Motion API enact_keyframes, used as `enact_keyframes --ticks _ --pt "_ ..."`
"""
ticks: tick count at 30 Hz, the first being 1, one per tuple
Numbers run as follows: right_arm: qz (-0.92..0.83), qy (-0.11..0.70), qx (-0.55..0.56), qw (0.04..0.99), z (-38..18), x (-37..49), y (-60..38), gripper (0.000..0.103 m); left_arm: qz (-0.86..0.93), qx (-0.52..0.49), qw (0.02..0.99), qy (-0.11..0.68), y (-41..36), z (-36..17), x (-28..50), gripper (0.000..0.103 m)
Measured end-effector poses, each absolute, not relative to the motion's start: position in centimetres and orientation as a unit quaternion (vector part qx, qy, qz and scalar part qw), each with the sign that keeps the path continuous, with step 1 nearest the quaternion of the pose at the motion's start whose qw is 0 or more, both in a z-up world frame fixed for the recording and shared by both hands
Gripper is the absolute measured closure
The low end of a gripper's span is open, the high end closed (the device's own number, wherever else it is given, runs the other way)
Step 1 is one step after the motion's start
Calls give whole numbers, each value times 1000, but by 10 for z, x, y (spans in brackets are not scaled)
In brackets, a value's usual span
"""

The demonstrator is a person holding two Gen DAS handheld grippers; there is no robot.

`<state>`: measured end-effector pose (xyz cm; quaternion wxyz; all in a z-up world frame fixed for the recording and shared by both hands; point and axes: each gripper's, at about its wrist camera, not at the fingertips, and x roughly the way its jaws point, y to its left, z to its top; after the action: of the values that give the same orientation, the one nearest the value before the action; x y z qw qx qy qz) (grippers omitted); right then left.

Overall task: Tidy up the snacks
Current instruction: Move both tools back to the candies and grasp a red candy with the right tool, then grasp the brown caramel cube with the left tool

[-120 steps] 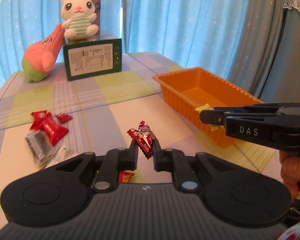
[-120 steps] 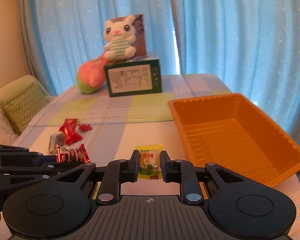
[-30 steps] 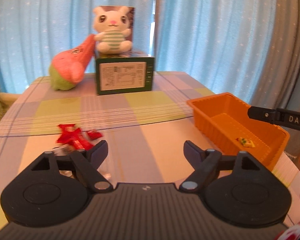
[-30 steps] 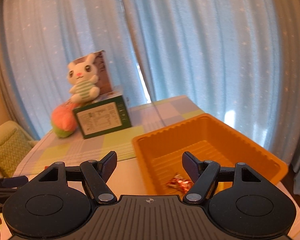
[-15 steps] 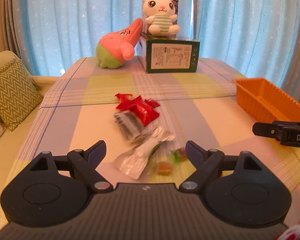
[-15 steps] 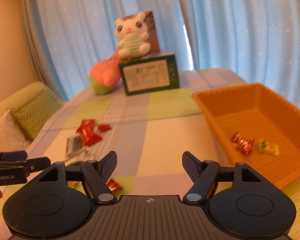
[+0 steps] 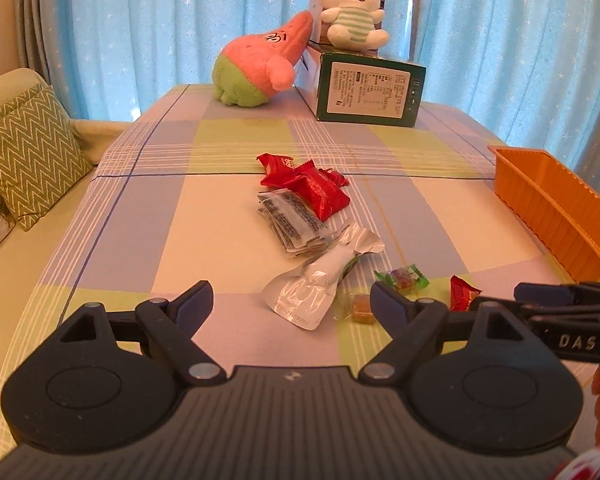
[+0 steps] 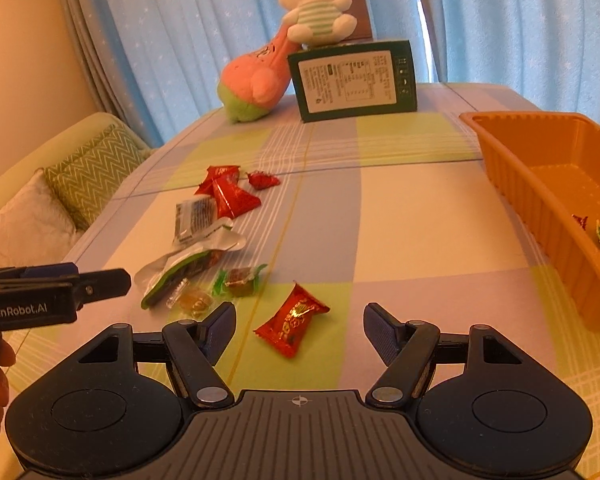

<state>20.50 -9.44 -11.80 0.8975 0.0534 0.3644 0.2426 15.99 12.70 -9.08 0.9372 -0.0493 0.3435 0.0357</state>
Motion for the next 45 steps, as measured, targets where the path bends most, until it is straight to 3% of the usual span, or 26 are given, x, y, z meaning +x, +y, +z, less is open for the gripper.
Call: enact_keyframes --ticks 3,18,22,45 --pt "245 372 53 894 -123 208 -88 45 32 -56 937 342 128 -90 160 20" --pt "227 383 58 893 -133 224 -73 61 -13 -78 919 387 128 -104 158 35" --pt "229 378 28 897 -134 225 -68 81 -31 -87 914 394 122 -108 160 38" --pt "203 376 79 901 -123 232 -101 82 -40 -18 925 376 80 -135 194 39"
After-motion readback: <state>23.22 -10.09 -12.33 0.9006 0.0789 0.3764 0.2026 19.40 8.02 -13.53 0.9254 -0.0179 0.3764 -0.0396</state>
